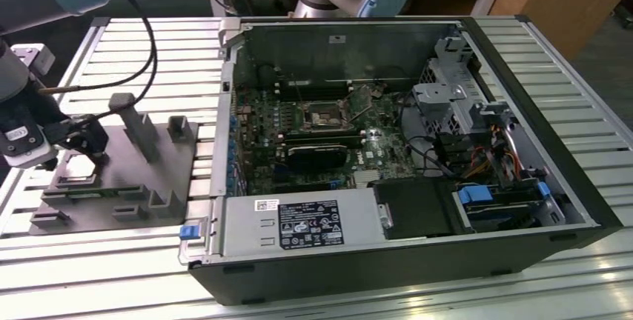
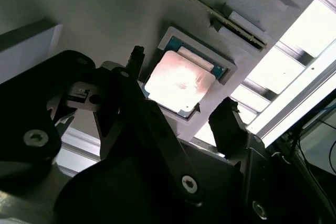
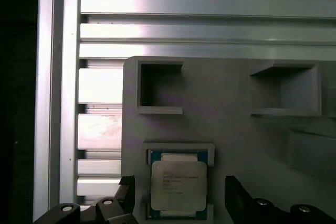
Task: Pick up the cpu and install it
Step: 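Pick up the cpu and move it towards the insertion slot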
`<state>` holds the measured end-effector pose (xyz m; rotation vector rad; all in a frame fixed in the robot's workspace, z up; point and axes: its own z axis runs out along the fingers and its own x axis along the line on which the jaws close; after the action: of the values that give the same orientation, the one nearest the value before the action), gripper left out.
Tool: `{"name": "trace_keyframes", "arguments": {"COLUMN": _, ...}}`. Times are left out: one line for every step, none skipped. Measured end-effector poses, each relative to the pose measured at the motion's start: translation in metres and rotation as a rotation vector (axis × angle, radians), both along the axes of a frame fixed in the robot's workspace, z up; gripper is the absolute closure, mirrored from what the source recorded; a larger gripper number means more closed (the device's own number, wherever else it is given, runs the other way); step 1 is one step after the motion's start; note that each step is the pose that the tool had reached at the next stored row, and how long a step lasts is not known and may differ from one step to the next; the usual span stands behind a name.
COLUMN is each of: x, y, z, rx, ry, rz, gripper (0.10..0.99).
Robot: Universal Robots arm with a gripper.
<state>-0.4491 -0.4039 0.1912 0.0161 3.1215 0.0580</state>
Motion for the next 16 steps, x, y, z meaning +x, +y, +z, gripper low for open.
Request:
{"name": "trace_keyframes", "arguments": {"x": 0.0000, "y": 0.0000, "z": -0.0013, "rx": 0.000, "ry": 0.0000, "rz": 0.000, "gripper": 0.310}}
{"name": "trace_keyframes", "arguments": {"x": -0.0001, "y": 0.0000, "z": -0.0025, "rx": 0.000, "ry": 0.0000, "rz": 0.000, "gripper": 0.310}}
{"name": "trace_keyframes", "arguments": {"x": -0.0001, "y": 0.0000, "z": -0.0038, "rx": 0.000, "ry": 0.0000, "rz": 0.000, "gripper": 0.310}}
{"name": "trace_keyframes", "arguments": {"x": -0.0003, "y": -0.0001, "z": -0.0048, "rx": 0.000, "ry": 0.0001, "rz": 0.000, "gripper": 0.325}}
{"name": "trace_keyframes", "arguments": {"x": -0.0004, "y": -0.0001, "z": -0.0057, "rx": 0.000, "ry": 0.0001, "rz": 0.000, "gripper": 0.325}}
{"name": "trace_keyframes", "arguments": {"x": -0.0006, "y": -0.0001, "z": -0.0062, "rx": 0.000, "ry": 0.0002, "rz": 0.000, "gripper": 0.325}}
{"name": "trace_keyframes", "arguments": {"x": -0.0008, "y": 0.0000, "z": -0.0067, "rx": 0.000, "ry": 0.0000, "rz": 0.000, "gripper": 0.392}}
{"name": "trace_keyframes", "arguments": {"x": -0.0010, "y": 0.0000, "z": -0.0069, "rx": 0.001, "ry": -0.0001, "rz": 0.000, "gripper": 0.392}}
{"name": "trace_keyframes", "arguments": {"x": -0.0012, "y": 0.0000, "z": -0.0072, "rx": 0.001, "ry": 0.0001, "rz": 0.000, "gripper": 0.392}}
{"name": "trace_keyframes", "arguments": {"x": -0.0013, "y": 0.0000, "z": -0.0075, "rx": 0.002, "ry": -0.0001, "rz": 0.000, "gripper": 0.392}}
{"name": "trace_keyframes", "arguments": {"x": -0.0014, "y": 0.0000, "z": -0.0079, "rx": 0.003, "ry": -0.0002, "rz": 0.000, "gripper": 0.392}}
{"name": "trace_keyframes", "arguments": {"x": -0.0014, "y": 0.0000, "z": -0.0081, "rx": 0.003, "ry": 0.0000, "rz": 0.000, "gripper": 0.392}}
{"name": "trace_keyframes", "arguments": {"x": -0.0015, "y": 0.0000, "z": -0.0081, "rx": 0.003, "ry": 0.0002, "rz": 0.000, "gripper": 0.392}}
{"name": "trace_keyframes", "arguments": {"x": -0.0015, "y": 0.0000, "z": -0.0081, "rx": 0.003, "ry": 0.0002, "rz": 0.000, "gripper": 0.392}}
{"name": "trace_keyframes", "arguments": {"x": -0.0015, "y": 0.0000, "z": -0.0081, "rx": 0.003, "ry": 0.0002, "rz": 0.000, "gripper": 0.408}}
{"name": "trace_keyframes", "arguments": {"x": -0.0015, "y": 0.0000, "z": -0.0082, "rx": 0.003, "ry": 0.0000, "rz": 0.000, "gripper": 0.408}}
